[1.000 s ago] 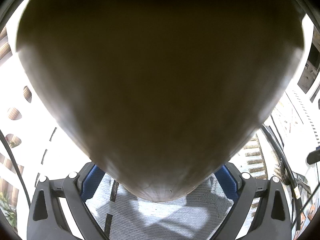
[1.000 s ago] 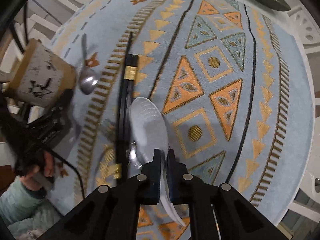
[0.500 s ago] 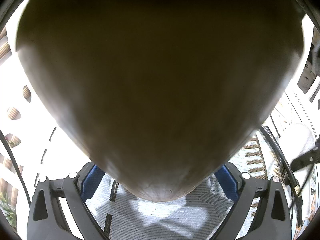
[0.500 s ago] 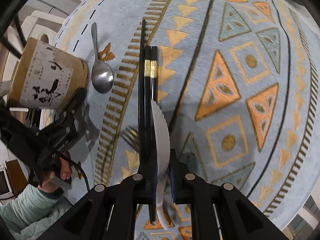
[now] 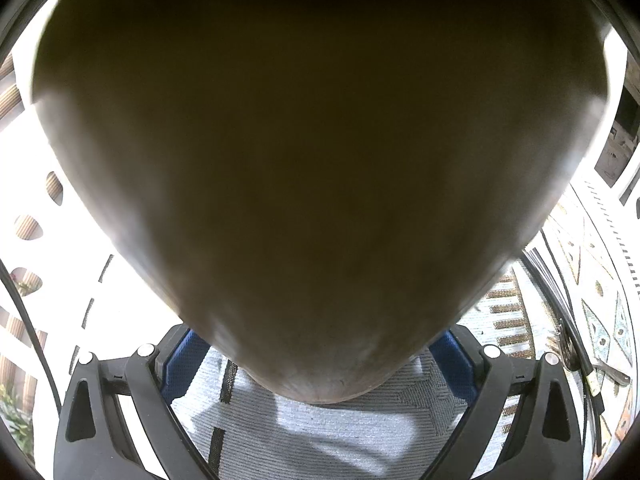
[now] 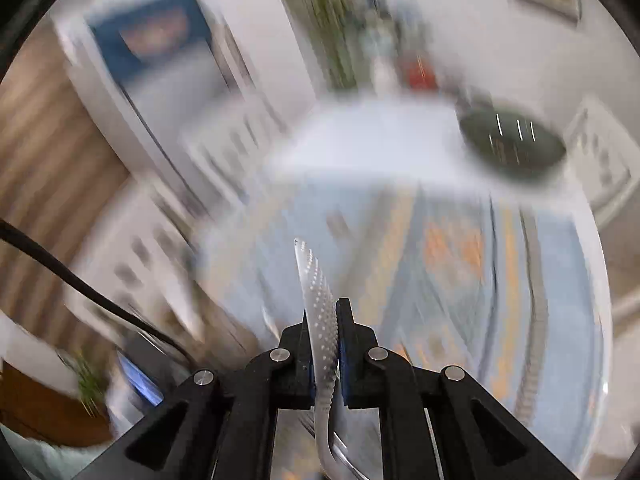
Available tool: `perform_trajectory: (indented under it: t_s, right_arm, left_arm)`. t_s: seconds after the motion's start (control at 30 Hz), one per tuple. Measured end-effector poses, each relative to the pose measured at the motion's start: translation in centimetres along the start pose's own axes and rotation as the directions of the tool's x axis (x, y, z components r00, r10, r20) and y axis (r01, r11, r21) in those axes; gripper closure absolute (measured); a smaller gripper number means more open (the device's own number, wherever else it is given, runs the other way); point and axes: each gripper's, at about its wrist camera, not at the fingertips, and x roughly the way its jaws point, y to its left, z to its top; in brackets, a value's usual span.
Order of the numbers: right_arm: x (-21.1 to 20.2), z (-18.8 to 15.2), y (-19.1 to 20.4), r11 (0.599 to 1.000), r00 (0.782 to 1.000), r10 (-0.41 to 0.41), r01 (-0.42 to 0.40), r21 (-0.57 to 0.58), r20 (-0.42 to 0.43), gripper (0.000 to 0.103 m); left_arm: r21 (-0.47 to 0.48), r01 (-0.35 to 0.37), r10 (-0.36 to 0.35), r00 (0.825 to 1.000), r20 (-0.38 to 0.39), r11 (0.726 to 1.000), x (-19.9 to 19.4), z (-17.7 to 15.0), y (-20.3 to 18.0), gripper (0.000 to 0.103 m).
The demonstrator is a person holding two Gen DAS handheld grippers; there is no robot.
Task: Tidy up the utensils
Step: 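Lift the white spoon with the right tool and lower it into the cup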
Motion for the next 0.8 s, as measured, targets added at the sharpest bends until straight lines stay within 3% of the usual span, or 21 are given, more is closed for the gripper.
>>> perform_trajectory:
  t_s: [0.03, 0.13, 0.27, 0.43, 0.53, 0.8]
  right_arm:
    - [-1.3, 1.3, 1.1, 0.998, 0.994, 0.062, -0.063, 0.013, 0.089, 0.095]
    - [-1.7, 3.0, 4.1, 0.981, 0.960, 0.187, -0.195, 0.019, 0.208, 0.095]
    - [1.6, 3.7, 7.2, 0.954, 0.931, 0.288, -0.298, 0.014, 0.223, 0.095]
    - [6.4, 2.6, 9.8, 0.968, 0.946, 0.249, -0.252, -0.013, 0.207, 0.095]
    - [7.8, 1.2, 9.2, 0.977, 0.957, 0.213, -0.211, -0.032, 0.196, 0.095]
    - [7.7, -1.3, 7.7, 0.985, 0.965, 0.175, -0.172, -0.032, 0.195, 0.095]
  left_arm:
    - [0.000, 0.000, 0.000, 1.000, 0.000, 1.000, 0.0, 0.0, -0.1, 0.005]
    - [0.000, 0.000, 0.000, 1.000, 0.000, 1.000, 0.0, 0.0, 0.0, 0.005]
    - [0.000, 0.000, 0.000, 1.000, 0.000, 1.000, 0.0, 0.0, 0.0, 0.005]
    - [-0.001, 0.000, 0.000, 1.000, 0.000, 1.000, 0.0, 0.0, -0.1, 0.005]
    - [0.000, 0.001, -0.001, 1.000, 0.000, 1.000, 0.0, 0.0, -0.1, 0.005]
    - [-0.001, -0.001, 0.001, 1.000, 0.000, 1.000, 0.0, 0.0, -0.1, 0.005]
